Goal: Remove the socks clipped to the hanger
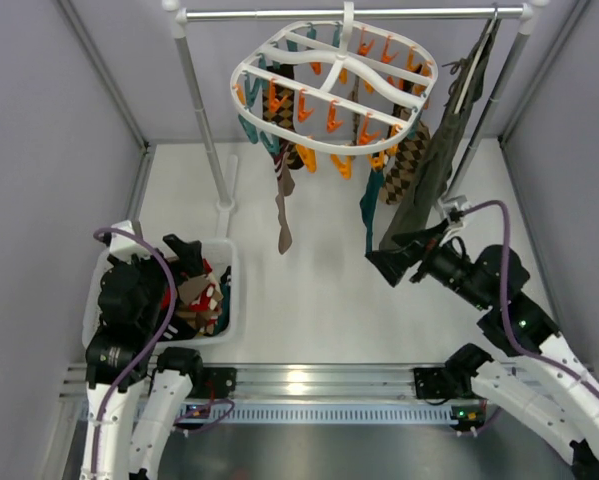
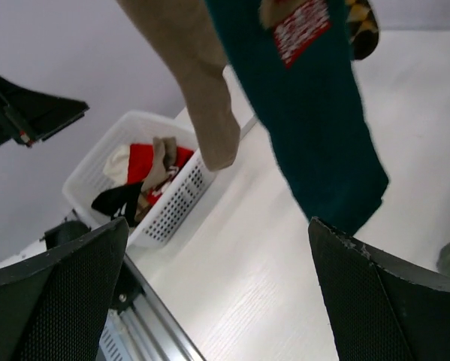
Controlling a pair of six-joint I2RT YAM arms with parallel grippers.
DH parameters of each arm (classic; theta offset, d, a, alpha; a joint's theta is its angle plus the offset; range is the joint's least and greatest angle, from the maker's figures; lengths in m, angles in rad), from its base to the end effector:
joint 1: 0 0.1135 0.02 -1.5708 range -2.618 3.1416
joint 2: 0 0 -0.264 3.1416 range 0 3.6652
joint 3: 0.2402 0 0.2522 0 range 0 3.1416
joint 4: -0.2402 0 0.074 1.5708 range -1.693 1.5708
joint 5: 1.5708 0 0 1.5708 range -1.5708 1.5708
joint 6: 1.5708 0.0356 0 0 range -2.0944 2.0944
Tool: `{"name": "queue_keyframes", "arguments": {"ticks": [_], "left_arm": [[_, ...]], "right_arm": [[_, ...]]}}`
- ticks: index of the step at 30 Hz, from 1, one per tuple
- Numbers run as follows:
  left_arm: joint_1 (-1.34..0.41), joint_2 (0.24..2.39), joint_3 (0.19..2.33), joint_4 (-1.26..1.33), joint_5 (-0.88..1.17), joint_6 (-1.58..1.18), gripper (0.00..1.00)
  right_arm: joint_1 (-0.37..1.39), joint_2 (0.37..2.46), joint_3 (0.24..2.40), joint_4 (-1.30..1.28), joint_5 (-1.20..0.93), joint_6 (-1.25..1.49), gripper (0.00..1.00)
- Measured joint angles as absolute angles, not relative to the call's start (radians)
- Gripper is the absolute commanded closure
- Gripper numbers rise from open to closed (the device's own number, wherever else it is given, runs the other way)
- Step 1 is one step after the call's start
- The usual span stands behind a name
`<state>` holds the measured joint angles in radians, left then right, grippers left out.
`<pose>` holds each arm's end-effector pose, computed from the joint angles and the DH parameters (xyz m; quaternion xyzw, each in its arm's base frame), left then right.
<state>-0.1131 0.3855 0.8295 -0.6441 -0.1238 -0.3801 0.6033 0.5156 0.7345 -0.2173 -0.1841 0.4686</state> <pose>0.0780 -0.0044 0.3504 -0.1417 0.7606 -0.1078 0.6243 0.0996 0.0765 0.3556 -0.1122 0.6976 0.4157 0.5727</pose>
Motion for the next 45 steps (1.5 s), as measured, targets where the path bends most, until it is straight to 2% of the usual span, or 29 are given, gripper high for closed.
{"name": "queue_keyframes", "arguments": {"ticks": [3, 9, 14, 16, 25, 29, 34, 35, 37, 38, 39, 41, 45], "left_arm": [[-0.113, 0.386, 0.817, -0.644, -0.111, -0.38, 0.01], [-0.113, 0.385, 0.815, -0.635, -0.09, -0.38, 0.02], [-0.113, 0.385, 0.813, -0.635, -0.082, -0.38, 0.02], [-0.113, 0.384, 0.813, -0.635, -0.077, -0.38, 0.01], [-0.113, 0.385, 0.813, -0.635, -0.048, -0.378, 0.01], [-0.113, 0.418, 0.833, -0.639, -0.029, -0.38, 0.02], [-0.113, 0.505, 0.968, -0.644, 0.06, -0.405, 0.01], [-0.113, 0.525, 1.01, -0.643, 0.082, -0.413, 0.01], [-0.113, 0.565, 1.095, -0.632, 0.136, -0.425, 0.02], [-0.113, 0.582, 1.127, -0.619, 0.161, -0.431, 0.01], [-0.113, 0.601, 1.16, -0.596, 0.195, -0.44, 0.01], [-0.113, 0.642, 1.213, -0.559, 0.265, -0.461, 0.02], [-0.113, 0.749, 1.291, -0.493, 0.358, -0.499, 0.01]], "right_arm": [[0.764, 0.605, 0.744, -0.193, -0.112, 0.46, 0.0], [1.233, 0.87, 0.837, -0.091, 0.281, 0.327, 0.01], [1.293, 1.126, 0.881, 0.07, 0.49, 0.216, 0.0], [1.291, 1.23, 0.92, 0.114, 0.57, 0.175, 0.03], [1.235, 1.449, 0.946, 0.421, 0.734, 0.068, 0.28], [1.202, 1.533, 0.947, 0.563, 0.757, 0.02, 0.51], [1.2, 1.627, 0.945, 0.651, 0.759, -0.018, 0.61], [1.2, 1.636, 0.941, 0.668, 0.759, -0.024, 0.69], [1.201, 1.649, 0.941, 0.691, 0.759, -0.034, 0.77], [1.202, 1.654, 0.941, 0.704, 0.76, -0.038, 0.91], [1.203, 1.66, 0.941, 0.717, 0.762, -0.044, 0.95], [1.208, 1.674, 0.941, 0.738, 0.772, -0.056, 0.99], [1.229, 1.698, 0.941, 0.774, 0.797, -0.086, 1.0]]}}
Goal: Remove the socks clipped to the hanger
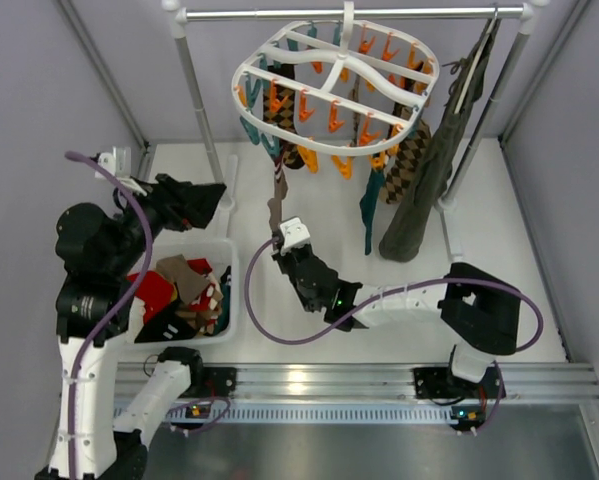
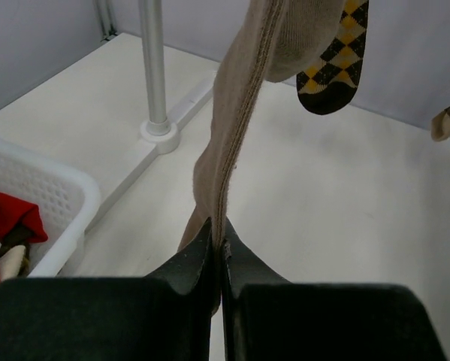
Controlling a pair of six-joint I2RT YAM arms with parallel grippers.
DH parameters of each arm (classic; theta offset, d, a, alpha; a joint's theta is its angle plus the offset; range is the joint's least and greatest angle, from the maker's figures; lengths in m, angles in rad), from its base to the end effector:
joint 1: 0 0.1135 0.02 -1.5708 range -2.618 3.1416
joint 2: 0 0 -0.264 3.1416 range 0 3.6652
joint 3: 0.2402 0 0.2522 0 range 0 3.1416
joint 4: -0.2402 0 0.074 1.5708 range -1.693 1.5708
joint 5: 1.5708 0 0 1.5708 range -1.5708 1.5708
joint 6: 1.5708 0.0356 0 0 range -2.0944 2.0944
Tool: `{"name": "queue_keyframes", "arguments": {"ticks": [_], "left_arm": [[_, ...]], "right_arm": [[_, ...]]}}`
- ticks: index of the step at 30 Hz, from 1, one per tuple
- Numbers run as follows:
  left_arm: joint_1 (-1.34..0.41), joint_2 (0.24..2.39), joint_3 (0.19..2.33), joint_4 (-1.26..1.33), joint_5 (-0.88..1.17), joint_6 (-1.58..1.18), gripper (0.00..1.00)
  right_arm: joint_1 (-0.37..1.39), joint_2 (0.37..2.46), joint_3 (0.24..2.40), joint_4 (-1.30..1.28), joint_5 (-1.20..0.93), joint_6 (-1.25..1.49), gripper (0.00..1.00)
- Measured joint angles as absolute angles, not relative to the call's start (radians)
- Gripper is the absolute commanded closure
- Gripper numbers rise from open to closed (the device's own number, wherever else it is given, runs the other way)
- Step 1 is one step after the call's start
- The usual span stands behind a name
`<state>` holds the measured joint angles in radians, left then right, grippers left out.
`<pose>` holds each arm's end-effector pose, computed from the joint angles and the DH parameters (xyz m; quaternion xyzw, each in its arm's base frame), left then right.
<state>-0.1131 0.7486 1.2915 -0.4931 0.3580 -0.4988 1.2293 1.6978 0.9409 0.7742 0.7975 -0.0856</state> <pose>0.1104 -0.0251 0.4764 -0.0034 0.6904 -0.3318 0.6428 0.1484 0.3416 0.2525 -0.1756 0.6805 0.1268 0.7000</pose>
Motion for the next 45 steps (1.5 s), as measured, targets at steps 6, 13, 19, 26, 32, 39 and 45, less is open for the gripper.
{"name": "queue_keyframes", "arguments": {"ticks": [6, 13, 19, 26, 32, 39, 45], "left_arm": [[-0.12, 0.91, 1.396, -0.459, 0.424, -0.515, 0.01], [-0.343, 0.988, 1.442, -0.455, 0.219, -0.445, 0.02], [-0.632, 1.07, 1.49, -0.448, -0.07, -0.337, 0.02], [-0.771, 1.159, 1.549, -0.447, -0.273, -0.252, 0.11], [-0.783, 1.216, 1.591, -0.441, -0.317, -0.204, 0.31], [-0.783, 1.23, 1.613, -0.438, -0.34, -0.163, 0.31], [-0.783, 1.23, 1.623, -0.409, -0.338, -0.12, 0.29]], "right_arm": [[1.262, 1.698, 0.941, 0.81, 0.829, -0.113, 1.0], [1.275, 1.73, 0.968, 0.823, 0.855, -0.137, 1.0], [1.276, 1.76, 0.984, 0.822, 0.868, -0.157, 1.0], [1.276, 1.768, 0.998, 0.822, 0.872, -0.168, 1.0], [1.276, 1.768, 0.998, 0.822, 0.865, -0.158, 1.0], [1.277, 1.768, 0.997, 0.821, 0.854, -0.152, 1.0], [1.278, 1.768, 0.995, 0.822, 0.84, -0.142, 1.0]]}}
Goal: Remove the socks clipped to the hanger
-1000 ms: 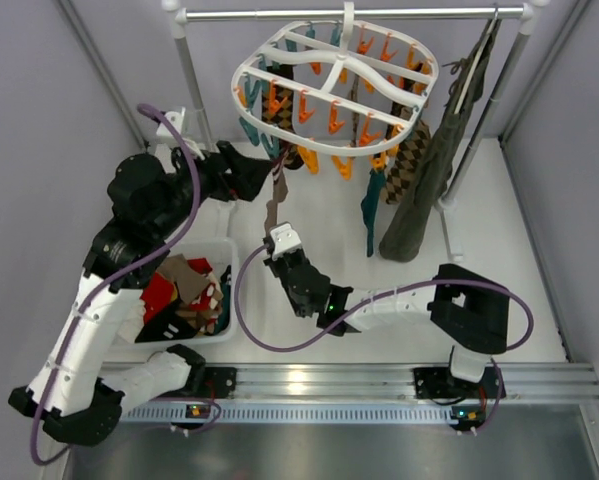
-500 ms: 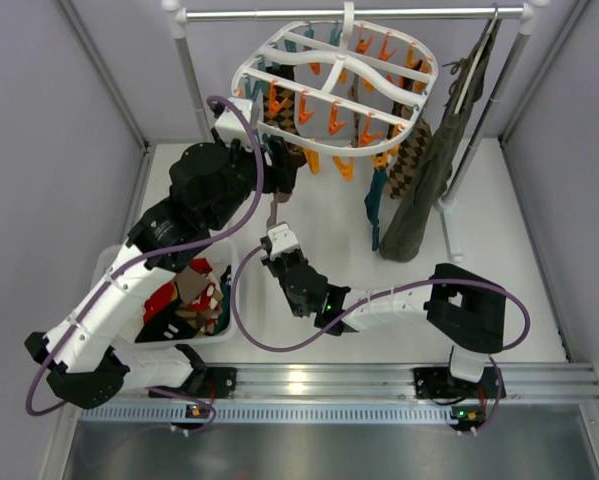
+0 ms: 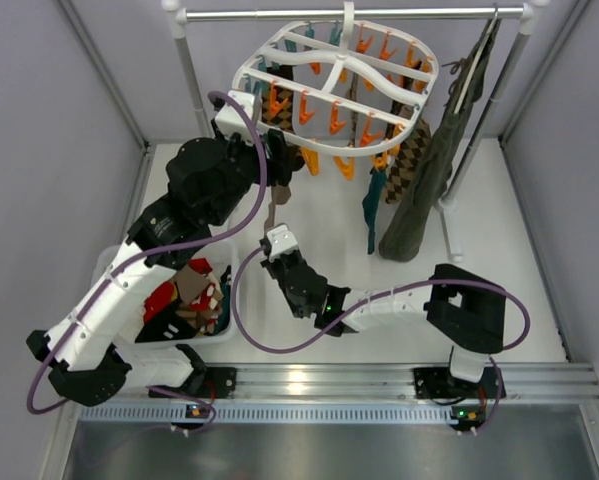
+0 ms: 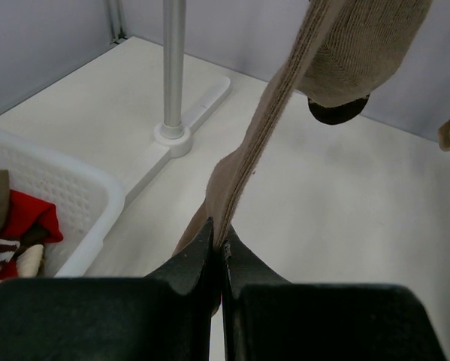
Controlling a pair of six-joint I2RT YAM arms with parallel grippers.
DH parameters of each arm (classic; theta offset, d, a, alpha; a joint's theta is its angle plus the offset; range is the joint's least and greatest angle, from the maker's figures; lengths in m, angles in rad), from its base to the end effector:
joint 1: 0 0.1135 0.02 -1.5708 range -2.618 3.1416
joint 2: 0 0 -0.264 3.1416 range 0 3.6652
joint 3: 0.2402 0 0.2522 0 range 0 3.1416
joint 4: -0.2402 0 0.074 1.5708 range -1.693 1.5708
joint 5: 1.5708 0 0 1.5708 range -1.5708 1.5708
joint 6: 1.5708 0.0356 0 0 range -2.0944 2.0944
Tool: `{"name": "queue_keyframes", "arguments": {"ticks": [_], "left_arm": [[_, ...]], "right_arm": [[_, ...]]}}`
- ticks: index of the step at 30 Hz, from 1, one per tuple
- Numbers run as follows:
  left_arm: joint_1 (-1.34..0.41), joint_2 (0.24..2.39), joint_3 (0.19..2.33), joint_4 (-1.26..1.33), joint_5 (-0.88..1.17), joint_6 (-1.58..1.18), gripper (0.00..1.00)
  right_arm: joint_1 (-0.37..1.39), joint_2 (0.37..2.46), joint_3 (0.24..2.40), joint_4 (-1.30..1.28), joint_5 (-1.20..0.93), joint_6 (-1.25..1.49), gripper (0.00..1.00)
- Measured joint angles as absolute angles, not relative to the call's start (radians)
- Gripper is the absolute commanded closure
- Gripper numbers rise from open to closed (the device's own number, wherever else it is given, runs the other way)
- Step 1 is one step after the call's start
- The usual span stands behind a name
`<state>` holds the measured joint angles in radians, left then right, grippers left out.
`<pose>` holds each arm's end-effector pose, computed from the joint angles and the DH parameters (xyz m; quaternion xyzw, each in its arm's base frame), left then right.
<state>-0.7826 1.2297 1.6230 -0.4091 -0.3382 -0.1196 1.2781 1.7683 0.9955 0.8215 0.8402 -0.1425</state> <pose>0.1803 -0.1626 0.5099 0.1170 0.7027 -0.1935 0.6746 0.1370 0.3626 0.2491 -0.1867 0.6700 0.1184 0.7087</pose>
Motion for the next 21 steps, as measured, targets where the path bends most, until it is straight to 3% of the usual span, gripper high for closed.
{"name": "queue_keyframes", "arguments": {"ticks": [13, 18, 21], "left_arm": [[-0.783, 1.246, 1.634, -0.393, -0.353, -0.073, 0.33], [-0.783, 1.262, 1.634, -0.382, -0.361, -0.06, 0.29], [-0.783, 1.271, 1.634, -0.379, -0.361, -0.056, 0.34]], "right_arm": [[1.282, 1.745, 0.968, 0.822, 0.802, -0.13, 1.0], [1.283, 1.727, 0.957, 0.823, 0.767, -0.128, 1.0], [1.284, 1.716, 0.946, 0.823, 0.752, -0.127, 1.0]]}}
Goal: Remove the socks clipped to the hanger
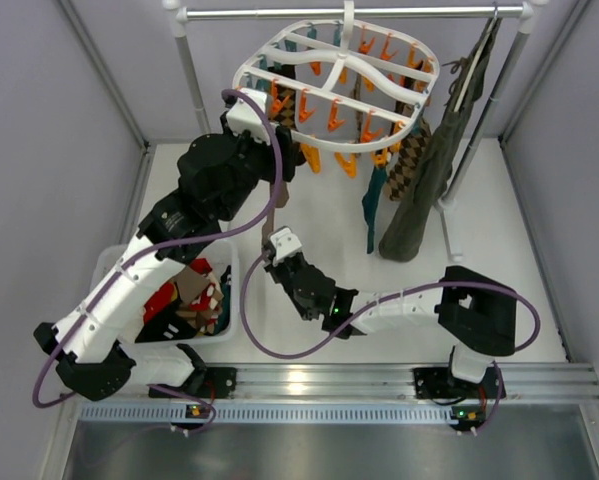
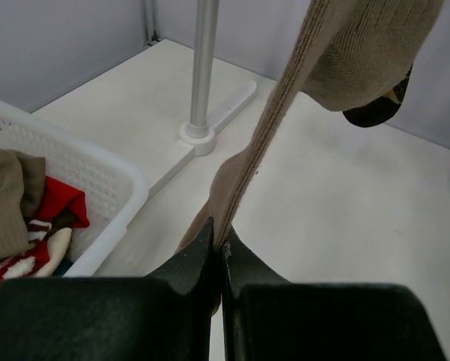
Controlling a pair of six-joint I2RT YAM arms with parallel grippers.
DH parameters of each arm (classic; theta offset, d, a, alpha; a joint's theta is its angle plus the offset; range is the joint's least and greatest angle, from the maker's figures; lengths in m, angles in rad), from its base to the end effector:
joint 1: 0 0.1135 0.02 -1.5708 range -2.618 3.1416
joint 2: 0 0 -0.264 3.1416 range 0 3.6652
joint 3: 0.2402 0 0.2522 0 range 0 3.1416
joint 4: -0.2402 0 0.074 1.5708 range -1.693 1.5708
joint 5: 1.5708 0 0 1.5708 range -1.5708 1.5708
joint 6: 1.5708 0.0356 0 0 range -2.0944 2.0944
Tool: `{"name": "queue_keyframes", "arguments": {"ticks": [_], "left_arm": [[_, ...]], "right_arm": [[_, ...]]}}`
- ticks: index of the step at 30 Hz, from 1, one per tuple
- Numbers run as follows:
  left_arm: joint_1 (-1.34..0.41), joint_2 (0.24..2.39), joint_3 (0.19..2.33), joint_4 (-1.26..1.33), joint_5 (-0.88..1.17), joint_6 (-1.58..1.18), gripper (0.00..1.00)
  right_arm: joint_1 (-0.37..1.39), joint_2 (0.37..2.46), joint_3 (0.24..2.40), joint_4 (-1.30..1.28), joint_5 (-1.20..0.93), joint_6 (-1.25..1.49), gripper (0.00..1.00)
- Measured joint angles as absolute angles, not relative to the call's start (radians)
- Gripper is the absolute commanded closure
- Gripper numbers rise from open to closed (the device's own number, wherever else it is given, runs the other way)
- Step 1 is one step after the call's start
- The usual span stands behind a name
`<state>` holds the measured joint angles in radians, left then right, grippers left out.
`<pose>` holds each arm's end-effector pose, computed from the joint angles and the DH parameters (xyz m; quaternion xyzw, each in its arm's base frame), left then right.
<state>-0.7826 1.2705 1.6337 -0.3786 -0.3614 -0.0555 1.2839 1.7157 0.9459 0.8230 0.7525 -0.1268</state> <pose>0.1910 -0.1722 0.5071 0.1314 0.7000 -0.1639 0.6826 0.1296 0.3534 0.2526 -0.2118 0.6601 0.1574 0.7033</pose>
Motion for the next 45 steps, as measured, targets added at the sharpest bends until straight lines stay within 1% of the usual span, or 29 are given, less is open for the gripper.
{"name": "queue_keyframes", "arguments": {"ticks": [1, 2, 3, 4, 5, 7, 8, 9, 11, 12, 13, 14, 15, 16, 17, 19, 21, 22, 25, 30, 35, 41, 45], "left_arm": [[-0.783, 1.271, 1.633, -0.375, -0.361, -0.053, 0.39], [-0.783, 1.271, 1.633, -0.372, -0.362, -0.053, 0.53], [-0.783, 1.271, 1.633, -0.366, -0.363, -0.051, 0.58], [-0.783, 1.271, 1.633, -0.362, -0.365, -0.051, 0.59], [-0.783, 1.271, 1.633, -0.358, -0.365, -0.047, 0.68], [-0.783, 1.271, 1.633, -0.35, -0.365, -0.046, 0.75], [-0.783, 1.271, 1.633, -0.344, -0.365, -0.045, 0.83], [-0.783, 1.271, 1.633, -0.341, -0.366, -0.045, 0.85], [-0.783, 1.271, 1.633, -0.336, -0.367, -0.041, 0.94], [-0.783, 1.271, 1.633, -0.334, -0.369, -0.039, 0.94], [-0.783, 1.271, 1.633, -0.333, -0.372, -0.038, 0.92], [-0.783, 1.271, 1.633, -0.332, -0.375, -0.038, 0.86], [-0.783, 1.271, 1.633, -0.331, -0.377, -0.038, 0.72], [-0.783, 1.271, 1.632, -0.329, -0.379, -0.038, 0.67], [-0.783, 1.271, 1.632, -0.327, -0.38, -0.038, 0.59], [-0.782, 1.265, 1.62, -0.32, -0.386, -0.041, 0.45], [-0.782, 1.251, 1.599, -0.316, -0.391, -0.051, 0.35], [-0.782, 1.241, 1.585, -0.315, -0.393, -0.055, 0.22], [-0.783, 1.178, 1.516, -0.314, -0.406, -0.071, 0.02], [-0.783, 1.016, 1.402, -0.336, -0.465, -0.123, 0.02], [-0.783, 0.805, 1.311, -0.422, -0.541, -0.215, 0.02], [-0.783, 0.567, 1.182, -0.555, -0.643, -0.294, 0.02], [-0.783, 0.438, 1.093, -0.614, -0.705, -0.313, 0.02]], "right_arm": [[1.284, 1.713, 0.942, 0.822, 0.749, -0.127, 1.0], [1.285, 1.711, 0.94, 0.822, 0.746, -0.127, 1.0], [1.286, 1.709, 0.937, 0.823, 0.741, -0.127, 1.0], [1.287, 1.706, 0.934, 0.823, 0.739, -0.127, 1.0], [1.288, 1.704, 0.933, 0.823, 0.737, -0.127, 1.0], [1.289, 1.699, 0.929, 0.822, 0.735, -0.127, 1.0], [1.289, 1.699, 0.929, 0.822, 0.732, -0.127, 1.0], [1.289, 1.699, 0.928, 0.822, 0.731, -0.127, 1.0], [1.29, 1.695, 0.918, 0.823, 0.728, -0.127, 1.0], [1.291, 1.694, 0.915, 0.822, 0.728, -0.127, 1.0], [1.292, 1.693, 0.908, 0.822, 0.728, -0.126, 1.0], [1.295, 1.69, 0.901, 0.822, 0.727, -0.126, 1.0], [1.297, 1.688, 0.894, 0.821, 0.728, -0.126, 1.0], [1.299, 1.686, 0.889, 0.822, 0.728, -0.126, 1.0], [1.302, 1.684, 0.881, 0.822, 0.728, -0.126, 1.0], [1.312, 1.668, 0.857, 0.821, 0.728, -0.127, 1.0], [1.328, 1.642, 0.828, 0.815, 0.727, -0.126, 1.0], [1.335, 1.628, 0.816, 0.812, 0.726, -0.124, 1.0], [1.351, 1.57, 0.784, 0.793, 0.697, -0.108, 1.0], [1.352, 1.465, 0.775, 0.706, 0.586, -0.094, 1.0], [1.352, 1.433, 0.849, 0.573, 0.418, -0.093, 1.0], [1.352, 1.464, 1.028, 0.444, 0.199, -0.097, 1.0], [1.352, 1.57, 1.225, 0.373, 0.043, -0.113, 1.0]]}}
